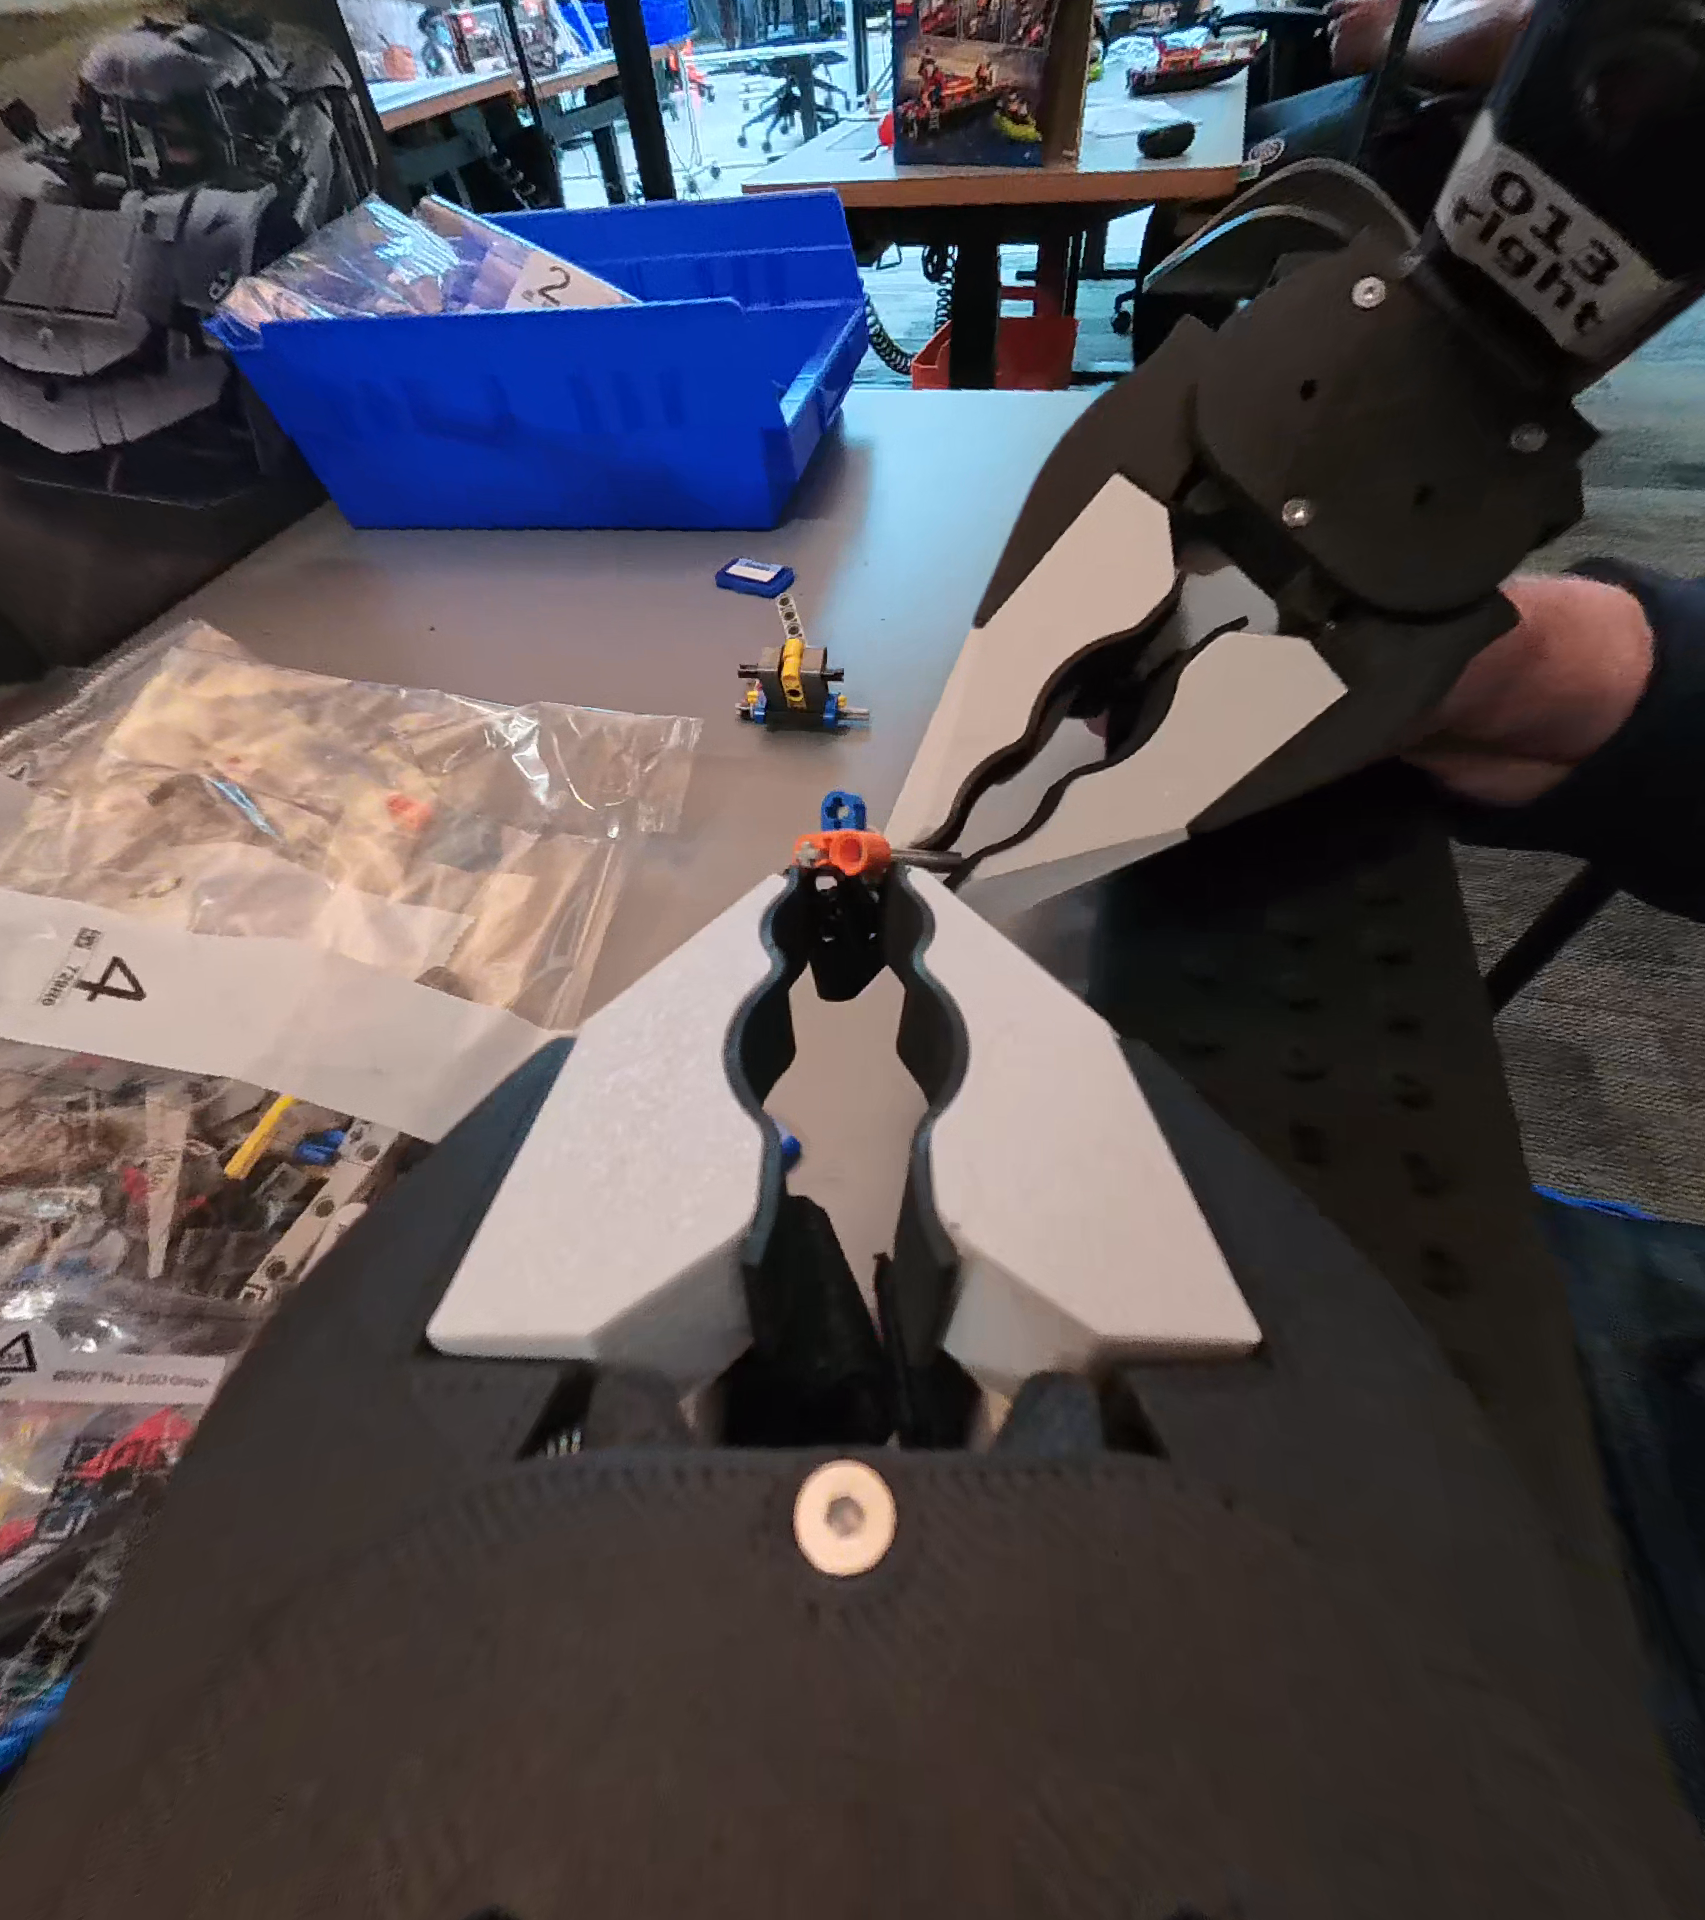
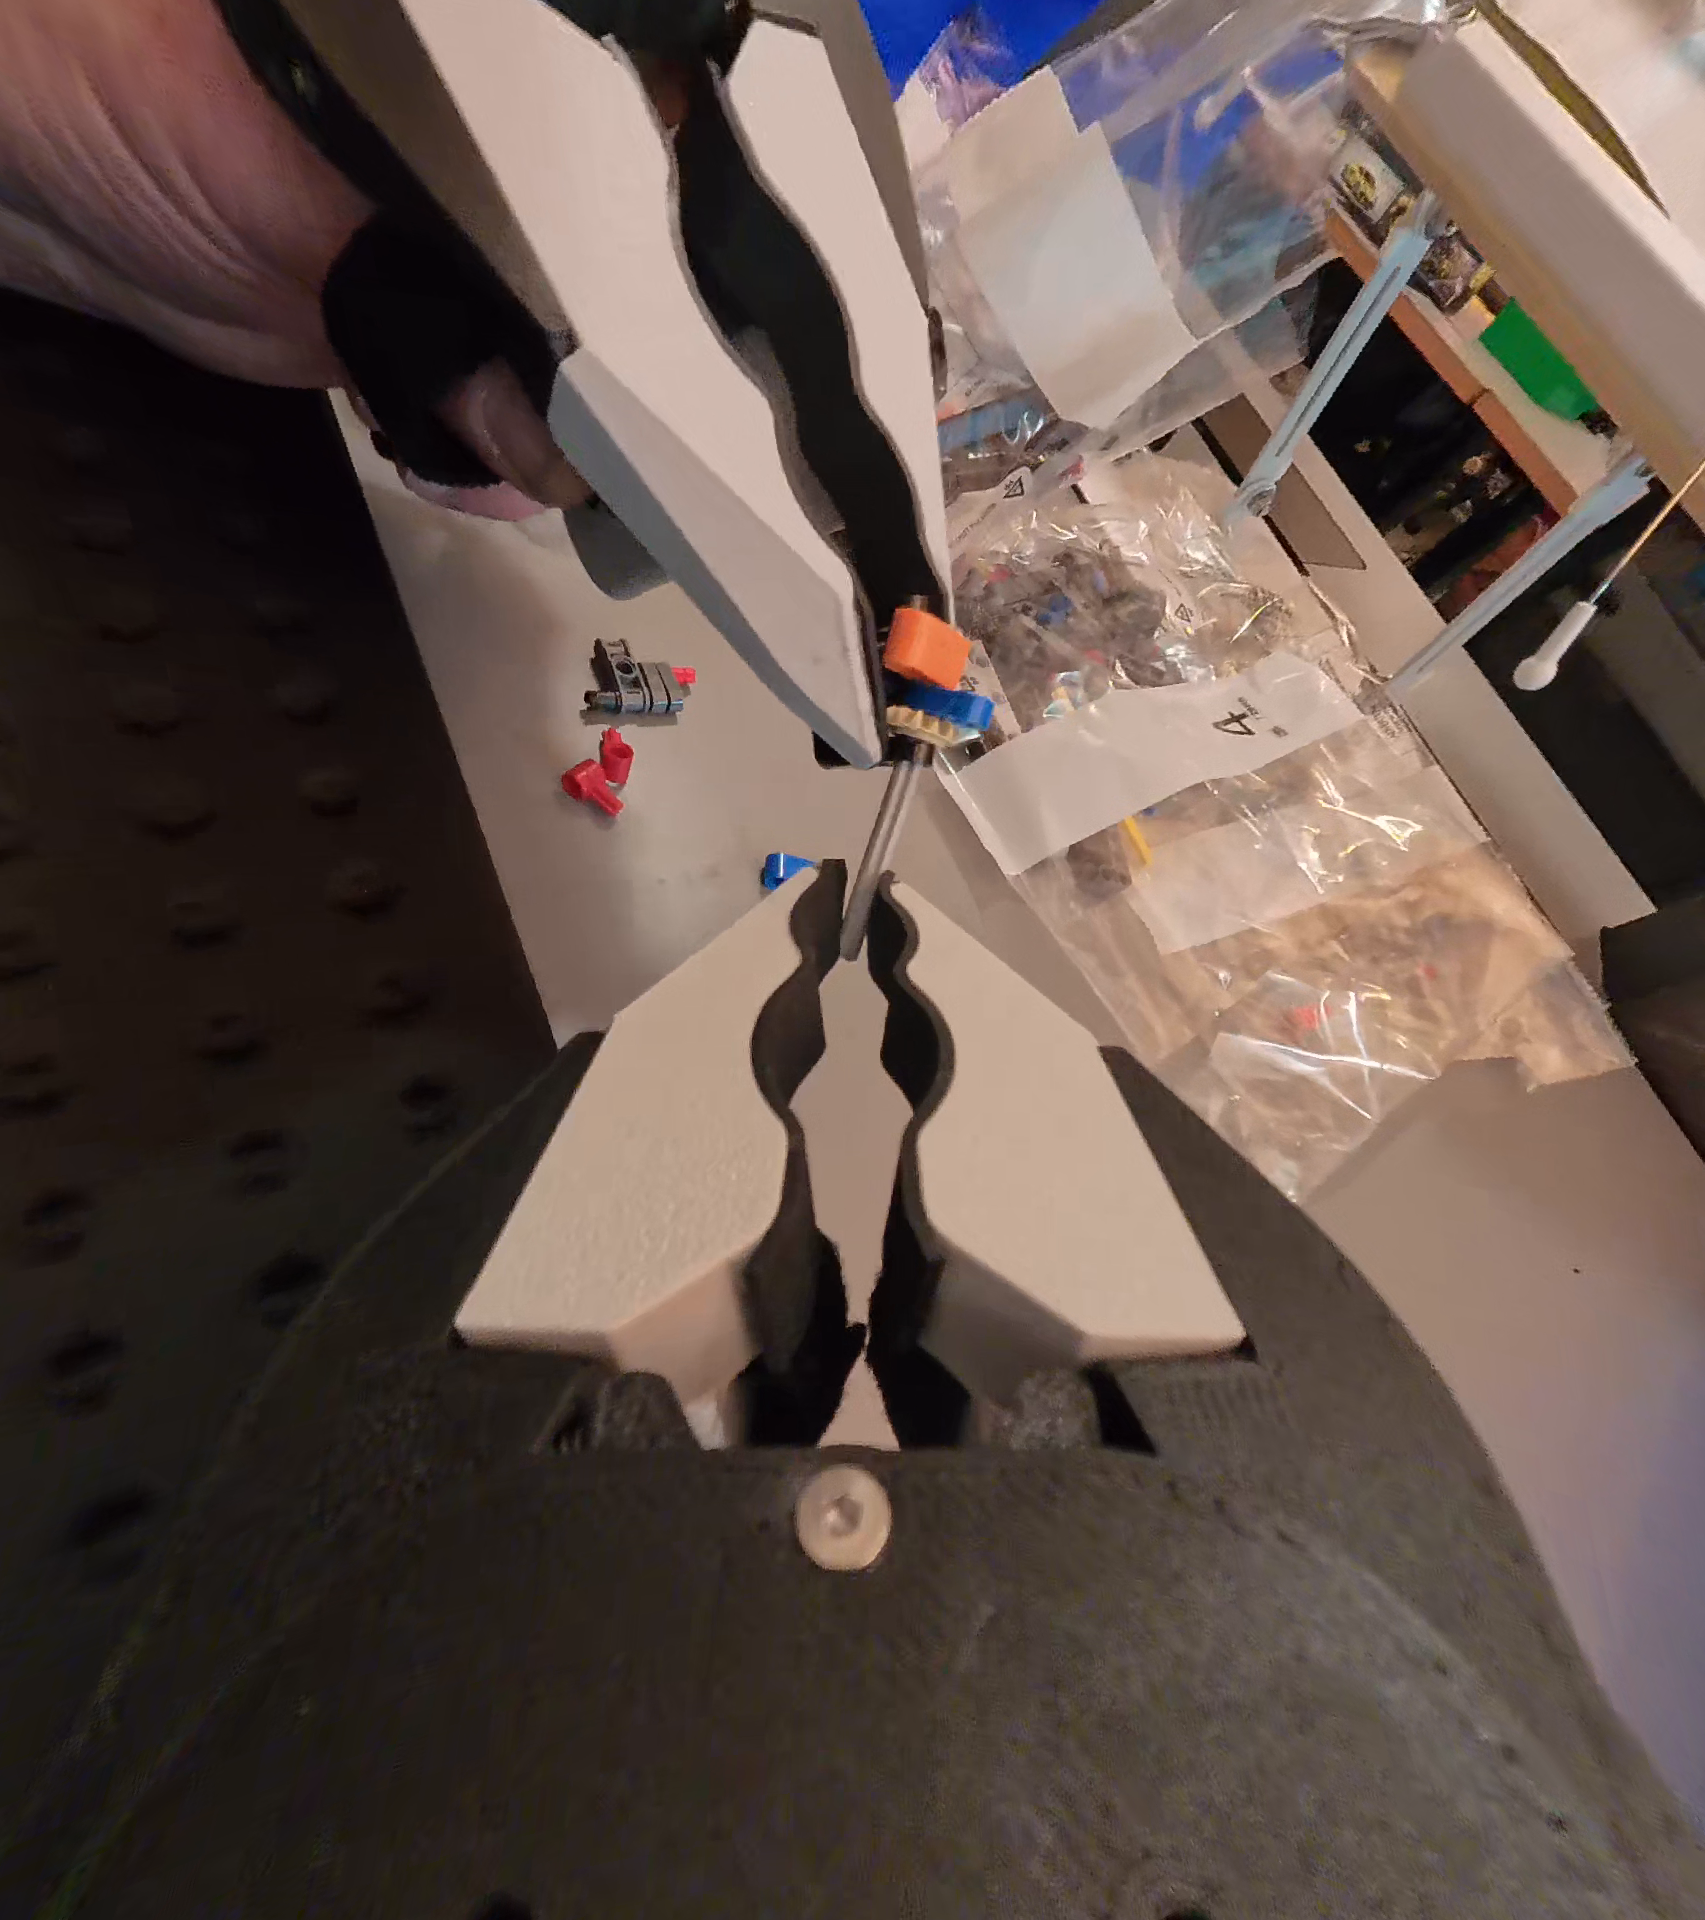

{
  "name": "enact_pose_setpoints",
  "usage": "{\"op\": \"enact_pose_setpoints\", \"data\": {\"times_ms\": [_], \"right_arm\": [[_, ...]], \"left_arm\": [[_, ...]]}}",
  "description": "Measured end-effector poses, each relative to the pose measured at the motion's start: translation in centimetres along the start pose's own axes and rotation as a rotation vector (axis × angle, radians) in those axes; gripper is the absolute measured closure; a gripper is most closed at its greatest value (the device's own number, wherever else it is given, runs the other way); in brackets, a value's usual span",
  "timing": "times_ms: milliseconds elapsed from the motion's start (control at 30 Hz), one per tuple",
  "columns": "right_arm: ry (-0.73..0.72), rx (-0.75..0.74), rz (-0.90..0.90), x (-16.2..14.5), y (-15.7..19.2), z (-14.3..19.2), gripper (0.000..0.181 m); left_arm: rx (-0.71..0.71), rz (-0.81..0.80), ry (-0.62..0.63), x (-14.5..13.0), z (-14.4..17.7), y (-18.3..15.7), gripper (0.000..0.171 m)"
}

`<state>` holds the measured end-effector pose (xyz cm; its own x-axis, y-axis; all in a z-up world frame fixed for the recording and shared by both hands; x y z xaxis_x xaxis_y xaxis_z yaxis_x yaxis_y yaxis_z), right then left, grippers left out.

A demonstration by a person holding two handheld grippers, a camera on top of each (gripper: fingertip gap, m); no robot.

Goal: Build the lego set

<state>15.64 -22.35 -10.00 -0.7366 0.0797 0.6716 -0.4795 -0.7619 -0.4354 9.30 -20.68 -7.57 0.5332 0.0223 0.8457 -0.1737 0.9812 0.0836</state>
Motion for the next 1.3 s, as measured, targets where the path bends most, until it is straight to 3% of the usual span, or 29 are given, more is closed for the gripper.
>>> {"op": "enact_pose_setpoints", "data": {"times_ms": [433, 567, 667, 767, 900, 1067, 1300], "right_arm": [[-0.012, 0.011, -0.076, -0.2, -1.0, -0.4, 0.18], [-0.082, -0.016, -0.094, 0.1, -1.6, 0.6, 0.158], [-0.142, 0.002, -0.083, 0.8, -1.4, 1.0, 0.153], [-0.255, 0.057, -0.114, 1.7, -1.4, 2.1, 0.159], [-0.302, 0.137, -0.173, 1.8, -1.7, 2.5, 0.164], [-0.21, 0.111, -0.098, 1.5, -0.8, 1.4, 0.165], [-0.192, 0.12, -0.099, 1.3, -0.8, 1.2, 0.169]], "left_arm": [[0.063, -0.074, 0.026, 0.1, -0.2, 0.1, 0.158], [0.078, -0.059, -0.001, 0.2, 0.3, 0.9, 0.157], [0.079, -0.104, 0.02, 0.1, 0.0, 0.5, 0.157], [0.122, -0.205, 0.072, -0.1, -0.6, -0.1, 0.157], [0.168, -0.295, 0.128, -0.5, -1.2, -0.6, 0.157], [0.229, -0.343, 0.18, -0.8, -1.6, -0.6, 0.157], [0.285, -0.38, 0.216, -0.8, -1.8, -0.5, 0.158]]}}
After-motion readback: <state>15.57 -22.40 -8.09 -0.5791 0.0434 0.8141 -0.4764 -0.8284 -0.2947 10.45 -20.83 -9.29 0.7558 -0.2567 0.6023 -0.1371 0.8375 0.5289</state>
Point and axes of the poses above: each gripper's, where its closed fingertips meet, z back along the fingers, x out of its top, y = z × x across the jaws, the point moved 4 cm from there along z, back along the fingers, and after that the axes turned 13 degrees about y, right-handed, at the moved point
